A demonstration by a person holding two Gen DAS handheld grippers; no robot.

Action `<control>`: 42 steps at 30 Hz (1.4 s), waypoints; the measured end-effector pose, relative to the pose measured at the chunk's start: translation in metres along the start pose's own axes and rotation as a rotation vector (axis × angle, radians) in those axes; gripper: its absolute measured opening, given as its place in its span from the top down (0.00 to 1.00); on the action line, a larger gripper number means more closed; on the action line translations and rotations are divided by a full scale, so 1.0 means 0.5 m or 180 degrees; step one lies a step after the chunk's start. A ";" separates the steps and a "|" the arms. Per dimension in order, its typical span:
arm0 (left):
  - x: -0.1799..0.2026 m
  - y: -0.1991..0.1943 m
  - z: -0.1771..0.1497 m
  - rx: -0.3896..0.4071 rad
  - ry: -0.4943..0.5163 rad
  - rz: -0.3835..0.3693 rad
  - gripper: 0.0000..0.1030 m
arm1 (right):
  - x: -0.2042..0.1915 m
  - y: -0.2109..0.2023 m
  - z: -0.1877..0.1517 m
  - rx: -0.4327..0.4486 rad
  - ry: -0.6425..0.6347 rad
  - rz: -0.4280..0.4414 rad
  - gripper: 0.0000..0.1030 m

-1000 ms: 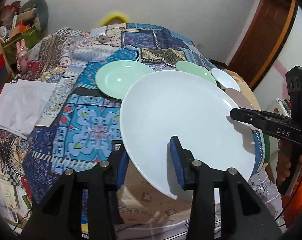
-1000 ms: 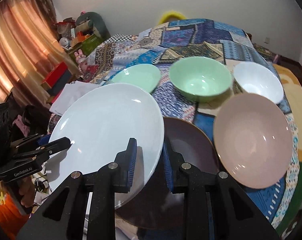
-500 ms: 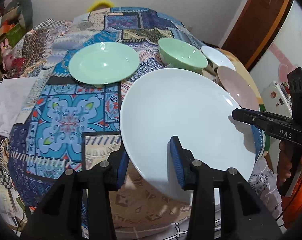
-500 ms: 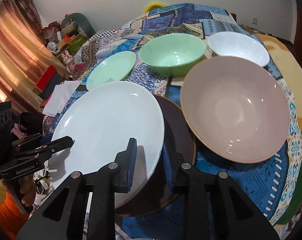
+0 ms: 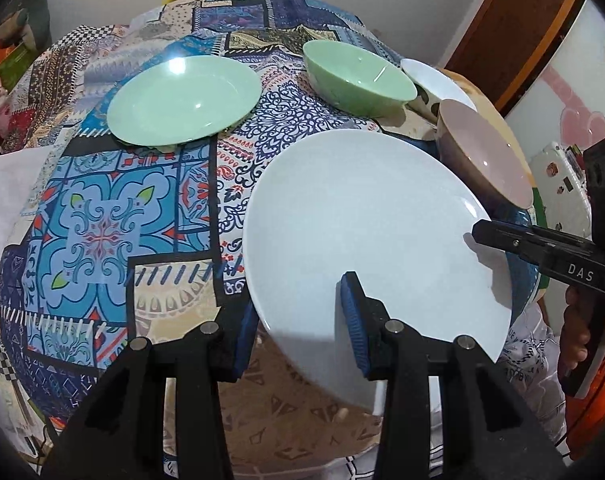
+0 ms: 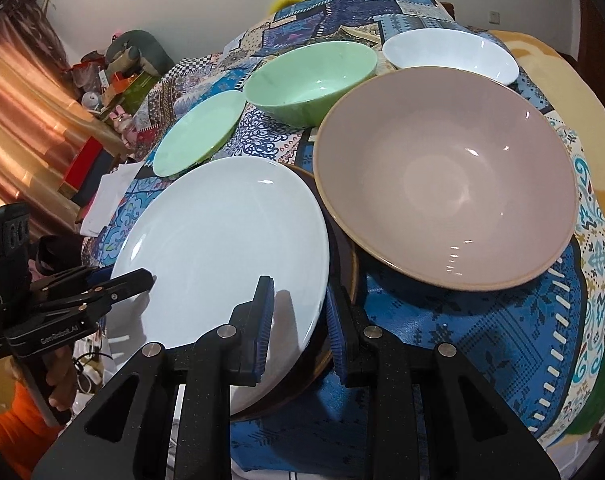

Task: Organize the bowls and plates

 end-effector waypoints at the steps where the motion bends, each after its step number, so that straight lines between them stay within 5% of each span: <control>1: 0.001 0.003 0.001 -0.0004 0.0005 0.0002 0.61 | 0.001 -0.002 0.000 0.0003 0.0001 0.0004 0.77; 29: 0.001 0.043 0.021 -0.0094 0.0013 0.0027 0.61 | 0.017 -0.023 0.000 0.0076 -0.0077 -0.0221 0.75; 42: -0.027 -0.003 0.006 0.0038 -0.0040 0.0066 0.57 | -0.025 -0.044 0.032 0.0218 -0.0212 -0.0290 0.74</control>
Point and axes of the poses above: each gripper's, at about its wrist camera, not at the fingertips, and y roughly the way its jaws point, x to its right, z to its top, the point moved 10 cm from there along y, roughly the way its jaws point, and after that the axes turned 4 degrees about -x, right-handed, at the moved point
